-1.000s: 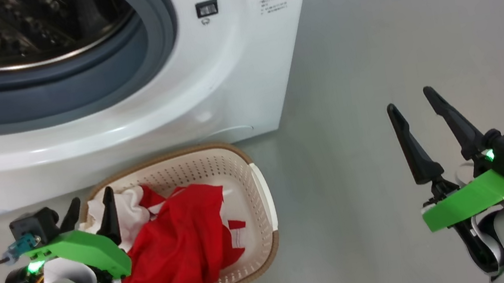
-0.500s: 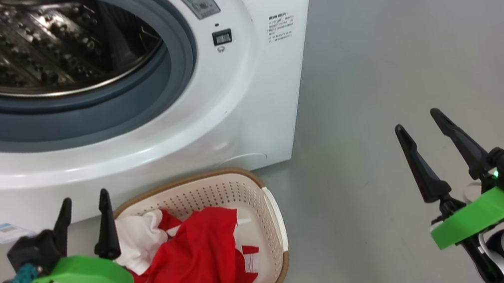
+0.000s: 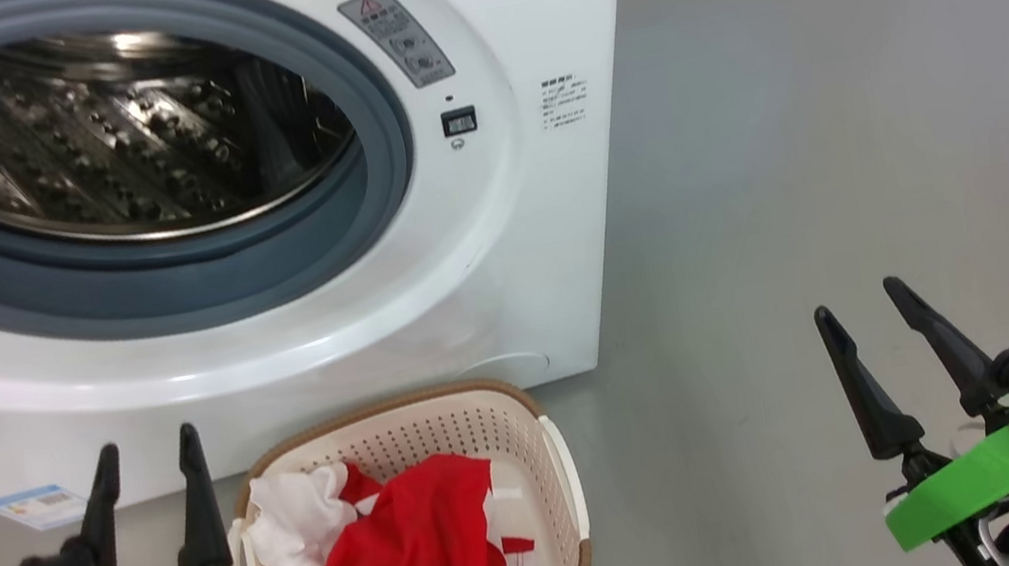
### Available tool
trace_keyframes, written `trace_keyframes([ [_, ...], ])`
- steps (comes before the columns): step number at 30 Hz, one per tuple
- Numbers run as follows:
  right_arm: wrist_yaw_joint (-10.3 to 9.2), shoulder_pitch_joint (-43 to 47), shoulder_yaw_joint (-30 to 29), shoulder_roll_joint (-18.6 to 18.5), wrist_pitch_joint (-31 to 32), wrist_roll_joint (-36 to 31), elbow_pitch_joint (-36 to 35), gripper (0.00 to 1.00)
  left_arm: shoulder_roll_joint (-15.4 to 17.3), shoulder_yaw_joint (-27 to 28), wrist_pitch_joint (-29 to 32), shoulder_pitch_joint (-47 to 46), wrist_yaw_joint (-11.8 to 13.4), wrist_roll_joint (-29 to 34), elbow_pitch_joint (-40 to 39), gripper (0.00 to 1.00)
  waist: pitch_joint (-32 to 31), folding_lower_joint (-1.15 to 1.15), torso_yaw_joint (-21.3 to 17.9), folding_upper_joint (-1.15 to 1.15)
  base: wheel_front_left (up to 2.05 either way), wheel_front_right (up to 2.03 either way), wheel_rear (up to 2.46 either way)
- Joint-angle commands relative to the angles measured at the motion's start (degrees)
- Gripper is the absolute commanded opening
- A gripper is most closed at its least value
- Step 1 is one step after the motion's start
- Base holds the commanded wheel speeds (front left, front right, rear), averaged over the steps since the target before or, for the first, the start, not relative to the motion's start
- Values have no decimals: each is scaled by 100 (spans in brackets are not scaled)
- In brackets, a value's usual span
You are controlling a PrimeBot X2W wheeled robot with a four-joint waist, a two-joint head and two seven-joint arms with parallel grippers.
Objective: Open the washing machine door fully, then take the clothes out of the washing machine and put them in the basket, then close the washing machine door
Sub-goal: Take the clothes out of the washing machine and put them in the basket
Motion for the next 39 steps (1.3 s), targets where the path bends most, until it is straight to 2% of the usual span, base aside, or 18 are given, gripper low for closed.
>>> trace_keyframes([
  [1, 9, 80, 112, -69, -27, 83, -132, 100, 77, 241, -53, 87, -49, 73, -232, 100, -150, 0, -27, 0, 0, 0, 0],
  [10, 9, 341, 53, -79, -27, 99, -191, 100, -36, 524, -53, 658, -127, 225, -770, 100, -353, 0, -77, 0, 0, 0, 0],
  [22, 9, 708, -37, -83, -27, 103, -188, 100, -113, 718, -53, 1369, -88, 285, -1348, 100, -659, 0, -97, 0, 0, 0, 0],
  [39, 9, 1080, -150, -136, -27, 106, -208, 100, -124, 513, -53, 2023, 84, 131, -1821, 100, -929, 0, -55, 0, 0, 0, 0],
])
